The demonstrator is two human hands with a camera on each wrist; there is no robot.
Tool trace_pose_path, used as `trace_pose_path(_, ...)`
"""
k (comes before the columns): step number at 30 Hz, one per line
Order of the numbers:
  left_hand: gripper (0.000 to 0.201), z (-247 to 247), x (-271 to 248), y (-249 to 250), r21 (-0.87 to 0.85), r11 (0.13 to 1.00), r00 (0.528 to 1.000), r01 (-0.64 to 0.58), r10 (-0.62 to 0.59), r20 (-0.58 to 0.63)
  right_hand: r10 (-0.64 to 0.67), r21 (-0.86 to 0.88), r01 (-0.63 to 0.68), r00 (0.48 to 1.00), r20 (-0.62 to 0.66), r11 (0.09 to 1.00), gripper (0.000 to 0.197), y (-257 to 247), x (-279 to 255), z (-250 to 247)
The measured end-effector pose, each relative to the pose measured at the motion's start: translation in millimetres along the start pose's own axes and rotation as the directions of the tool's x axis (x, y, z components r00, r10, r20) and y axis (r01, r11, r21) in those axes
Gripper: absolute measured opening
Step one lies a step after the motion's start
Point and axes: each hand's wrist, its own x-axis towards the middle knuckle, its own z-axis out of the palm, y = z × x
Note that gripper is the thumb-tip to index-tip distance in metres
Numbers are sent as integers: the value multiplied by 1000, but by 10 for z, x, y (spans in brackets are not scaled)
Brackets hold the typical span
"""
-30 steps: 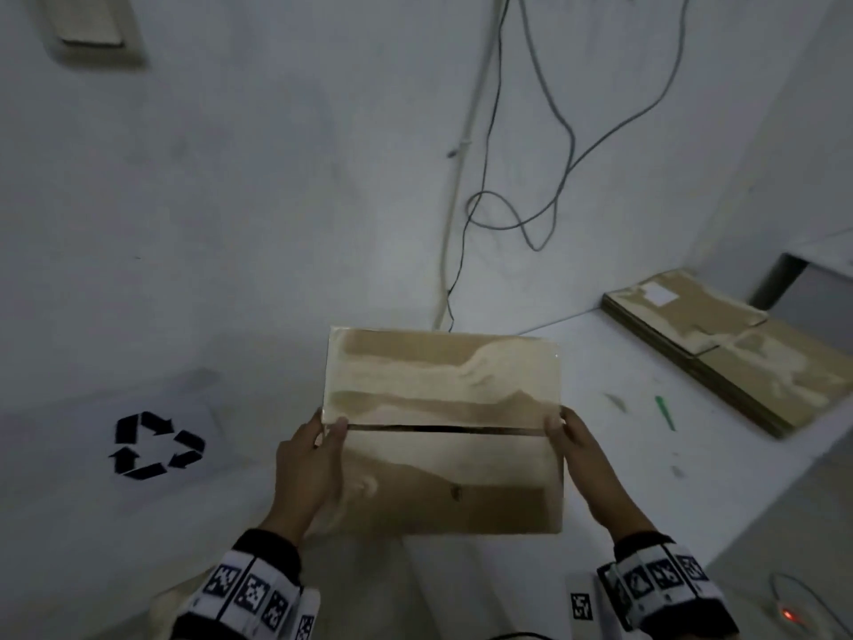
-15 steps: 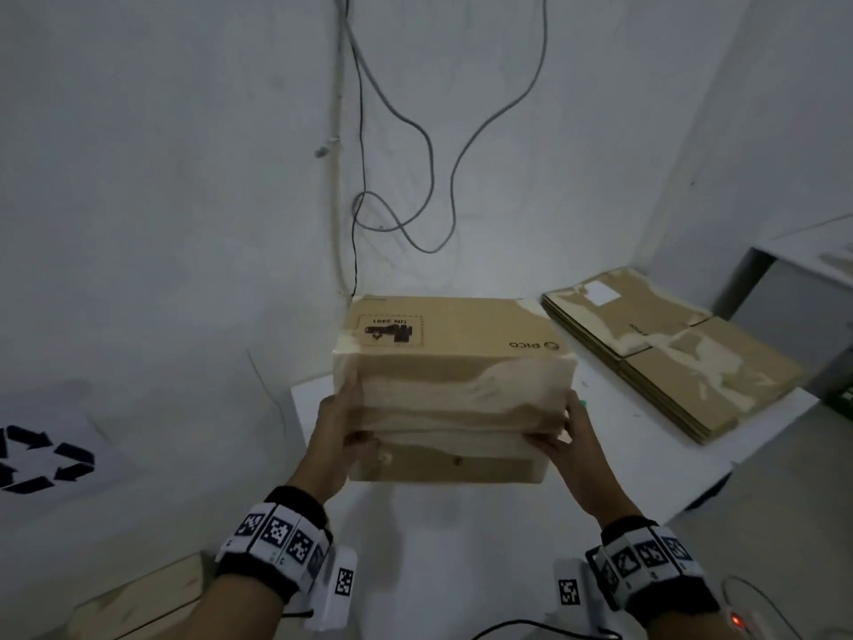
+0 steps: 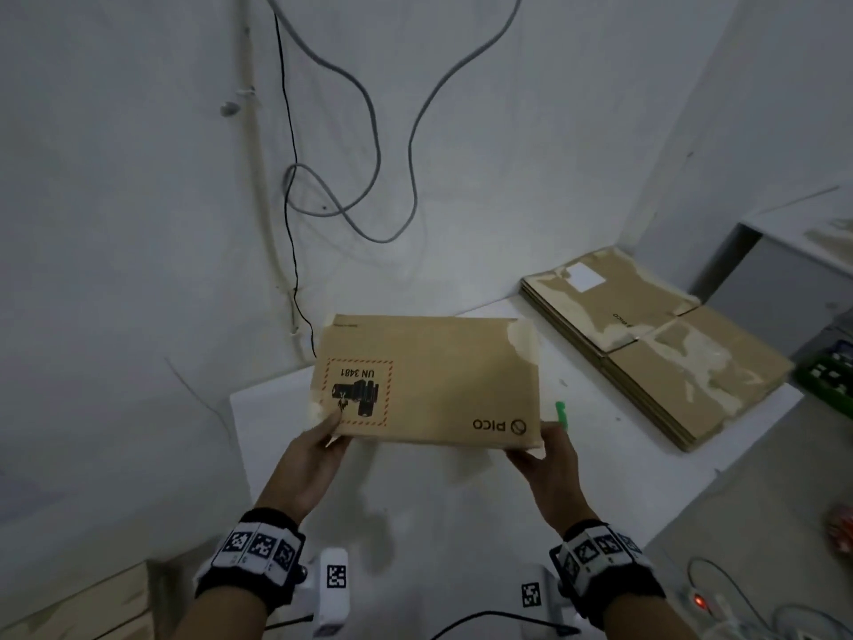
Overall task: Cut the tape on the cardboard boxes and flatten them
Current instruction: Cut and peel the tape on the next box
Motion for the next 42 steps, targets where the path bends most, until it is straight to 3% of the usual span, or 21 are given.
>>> trace_pose_path(1,39,-65,68,-33,32,999,1000,-6,6,3,17,17,-16,1000,-19,1000,14,58,64,0)
trace_pose_path(3,39,-125,179,-86,76,997,1000,0,0,1,104,75,-99,992,-64,992,31,224,156,-49)
trace_pose_path(6,43,-300,266,-286,119,992,989,42,-24,-149,259,110,-248,962,-92,962,37,351,108,-110)
trace_pose_path(8,33,-414,321,-476,3,986,943,167,-159,-293,308,119,-299,950,-60,947,26,437,60,-143)
trace_pose_path(11,17,-447,333,-652,-7,999,876,37,-36,-482,475,134,-466,878,-50,875,27,616,212,-285)
trace_pose_path(13,26,-376,300,-735,170,985,849,-10,99,-520,507,5,-508,858,-81,861,31,758,452,-455)
trace_pose_path(16,47,-318,291,-805,225,973,826,-54,171,-538,348,-327,-366,930,-116,871,24,912,904,-708)
trace_pose_path(17,49,-252,287,-824,259,962,812,-83,216,-542,266,-469,-282,959,-101,837,20,951,1074,-798)
trace_pose_path(19,51,-99,315,-900,321,940,751,-116,294,-591,181,-687,-132,984,-1,715,38,1040,1451,-976)
trace_pose_path(21,51,19,369,-980,363,918,675,-160,370,-639,231,-823,-11,962,147,568,57,1096,1749,-1108)
trace_pose_path(23,55,143,425,-1078,455,875,588,-164,457,-667,277,-893,164,914,298,420,58,1181,1936,-1240)
trace_pose_path(27,70,380,541,-1294,629,776,437,-59,586,-682,189,-874,320,894,407,365,31,1223,2027,-1487)
trace_pose_path(29,78,489,541,-1389,738,672,368,54,674,-641,185,-864,368,876,446,344,12,1220,2002,-1593)
trace_pose_path(31,77,507,559,-1437,825,533,374,189,737,-563,176,-881,302,906,384,364,14,1271,1968,-1676)
trace_pose_path(35,63,609,602,-1471,862,202,339,466,859,-384,162,-782,242,903,398,575,18,1062,2008,-1625)
trace_pose_path(39,60,616,647,-1281,857,31,476,515,821,-316,-74,-576,322,908,412,751,8,548,2200,-1180)
trace_pose_path(42,66,616,711,-1094,868,-98,553,487,804,-219,-213,-477,425,874,436,769,9,71,2303,-689)
